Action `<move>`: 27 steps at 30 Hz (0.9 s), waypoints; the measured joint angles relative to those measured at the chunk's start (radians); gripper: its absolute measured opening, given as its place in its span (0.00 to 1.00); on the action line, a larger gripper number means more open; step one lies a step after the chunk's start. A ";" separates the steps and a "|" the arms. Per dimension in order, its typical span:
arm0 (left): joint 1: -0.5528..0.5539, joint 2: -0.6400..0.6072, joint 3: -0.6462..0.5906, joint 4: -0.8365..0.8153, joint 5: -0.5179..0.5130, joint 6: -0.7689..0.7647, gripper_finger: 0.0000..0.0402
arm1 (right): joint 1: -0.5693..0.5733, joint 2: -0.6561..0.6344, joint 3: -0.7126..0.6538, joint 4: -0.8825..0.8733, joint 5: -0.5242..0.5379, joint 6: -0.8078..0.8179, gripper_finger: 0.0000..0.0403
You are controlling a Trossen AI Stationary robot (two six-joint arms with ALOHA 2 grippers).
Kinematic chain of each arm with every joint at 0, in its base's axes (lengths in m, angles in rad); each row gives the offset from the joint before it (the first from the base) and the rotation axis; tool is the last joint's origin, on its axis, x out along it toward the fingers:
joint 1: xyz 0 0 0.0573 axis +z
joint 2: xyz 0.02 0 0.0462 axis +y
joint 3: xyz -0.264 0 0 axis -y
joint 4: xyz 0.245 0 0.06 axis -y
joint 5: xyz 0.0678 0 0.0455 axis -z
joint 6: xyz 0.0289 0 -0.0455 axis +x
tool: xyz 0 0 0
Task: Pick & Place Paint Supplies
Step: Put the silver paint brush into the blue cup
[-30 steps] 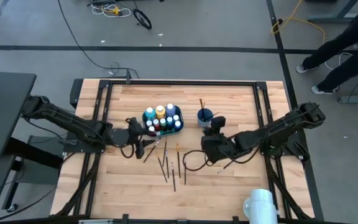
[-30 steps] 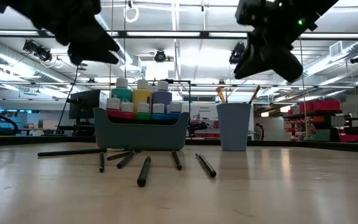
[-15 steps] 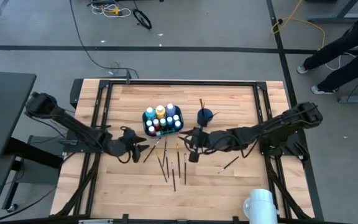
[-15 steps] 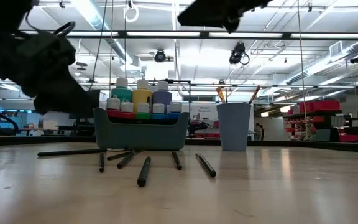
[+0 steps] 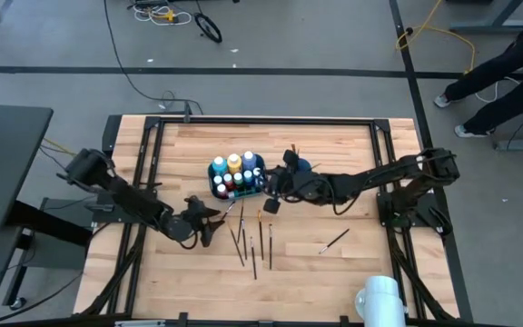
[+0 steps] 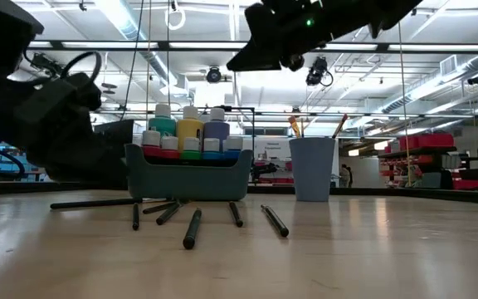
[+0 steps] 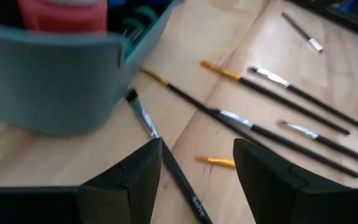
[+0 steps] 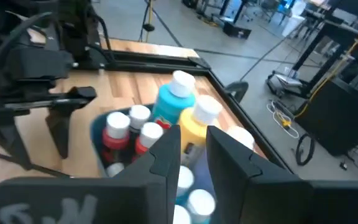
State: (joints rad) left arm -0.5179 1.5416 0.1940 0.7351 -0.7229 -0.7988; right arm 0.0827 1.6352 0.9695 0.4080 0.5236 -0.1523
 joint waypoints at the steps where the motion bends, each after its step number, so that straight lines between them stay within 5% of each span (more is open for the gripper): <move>1: 0.001 0.018 0.004 0.005 0.002 -0.005 0.52 | -0.013 0.000 0.000 -0.008 -0.011 0.000 0.20; 15: 0.001 0.082 0.054 0.005 0.009 0.077 0.52 | -0.047 -0.001 0.000 -0.053 -0.195 0.066 0.20; 27: 0.015 0.082 0.054 -0.120 -0.031 -0.015 0.52 | -0.047 -0.001 0.000 -0.052 -0.201 0.066 0.20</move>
State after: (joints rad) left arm -0.5025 1.6238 0.2478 0.6148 -0.7540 -0.8141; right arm 0.0360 1.6344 0.9695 0.3565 0.3222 -0.0864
